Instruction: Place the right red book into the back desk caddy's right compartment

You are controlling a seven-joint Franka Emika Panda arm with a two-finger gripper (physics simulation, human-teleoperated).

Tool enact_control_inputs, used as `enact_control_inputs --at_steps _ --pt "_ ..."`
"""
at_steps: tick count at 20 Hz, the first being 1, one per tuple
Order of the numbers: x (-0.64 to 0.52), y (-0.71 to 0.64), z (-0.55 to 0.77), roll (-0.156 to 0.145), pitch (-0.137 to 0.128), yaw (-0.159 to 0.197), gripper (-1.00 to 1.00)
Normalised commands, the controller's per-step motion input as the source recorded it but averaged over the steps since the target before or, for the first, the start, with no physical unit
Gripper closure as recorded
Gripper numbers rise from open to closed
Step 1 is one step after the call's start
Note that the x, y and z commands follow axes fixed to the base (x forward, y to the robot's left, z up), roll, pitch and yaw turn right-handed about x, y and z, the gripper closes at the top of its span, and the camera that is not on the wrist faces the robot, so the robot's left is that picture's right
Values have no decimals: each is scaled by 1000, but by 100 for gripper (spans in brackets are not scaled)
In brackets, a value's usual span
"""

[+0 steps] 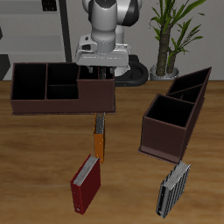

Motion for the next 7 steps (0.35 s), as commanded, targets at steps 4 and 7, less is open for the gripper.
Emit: enact_control_inputs --at_steps 4,7 --pt "68 -8 167 19 -6 -20 -100" --pt "102 -47 238 -4 -37 -2 -100"
